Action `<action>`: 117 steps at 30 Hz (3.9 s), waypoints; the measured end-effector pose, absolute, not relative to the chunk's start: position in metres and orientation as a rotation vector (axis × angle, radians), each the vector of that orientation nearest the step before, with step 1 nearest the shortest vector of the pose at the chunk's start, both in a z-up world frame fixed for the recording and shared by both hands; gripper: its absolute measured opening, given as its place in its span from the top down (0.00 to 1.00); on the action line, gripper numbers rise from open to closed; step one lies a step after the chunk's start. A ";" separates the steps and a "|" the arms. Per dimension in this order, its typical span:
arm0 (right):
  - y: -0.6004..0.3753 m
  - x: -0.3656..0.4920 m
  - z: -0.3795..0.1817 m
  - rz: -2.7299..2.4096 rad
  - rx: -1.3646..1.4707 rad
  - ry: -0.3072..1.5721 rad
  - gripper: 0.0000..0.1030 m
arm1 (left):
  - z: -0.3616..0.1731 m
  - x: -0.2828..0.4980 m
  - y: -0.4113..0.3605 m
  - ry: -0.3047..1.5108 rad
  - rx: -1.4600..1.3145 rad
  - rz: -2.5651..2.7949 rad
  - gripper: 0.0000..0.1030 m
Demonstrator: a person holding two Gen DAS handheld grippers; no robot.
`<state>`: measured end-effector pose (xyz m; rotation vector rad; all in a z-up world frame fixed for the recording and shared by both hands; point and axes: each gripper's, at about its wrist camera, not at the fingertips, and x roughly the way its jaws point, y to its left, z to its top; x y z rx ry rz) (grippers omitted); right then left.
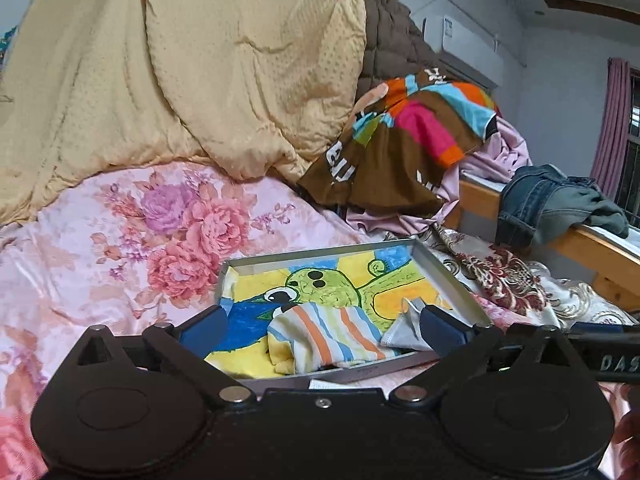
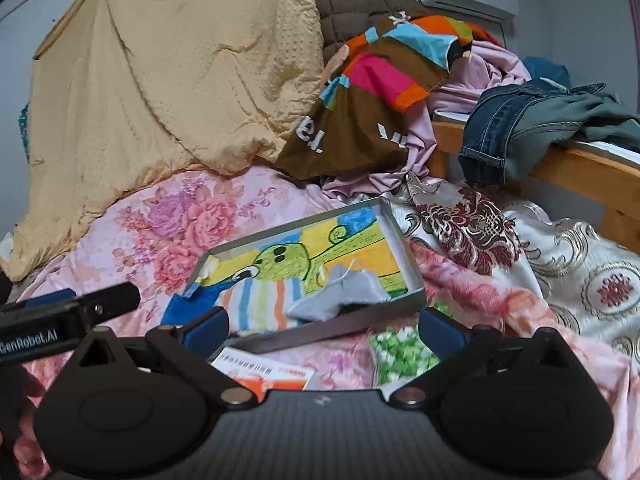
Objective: Organize soft objects
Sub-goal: 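Move both tools back toward the remaining items on the bed, then lower the left tool onto the orange ribbed cylinder and close it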
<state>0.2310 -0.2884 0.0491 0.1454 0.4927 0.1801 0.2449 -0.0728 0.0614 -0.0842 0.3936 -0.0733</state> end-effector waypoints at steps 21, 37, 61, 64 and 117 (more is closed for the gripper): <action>-0.287 0.111 0.039 0.167 0.141 0.484 0.00 | 0.034 0.111 -0.065 0.385 -0.053 -0.099 0.01; -0.308 0.052 0.006 0.078 0.064 0.586 0.00 | 0.009 0.077 -0.064 0.432 -0.080 -0.194 0.01; -0.275 0.074 -0.024 0.153 -0.087 0.782 0.00 | -0.055 0.095 -0.061 0.600 0.107 -0.339 0.01; -0.276 0.077 -0.025 0.161 -0.067 0.786 0.00 | -0.058 0.103 -0.058 0.629 0.095 -0.341 0.01; -0.274 0.162 -0.074 0.534 -0.077 0.932 0.00 | -0.084 0.219 -0.090 0.903 0.507 -0.734 0.14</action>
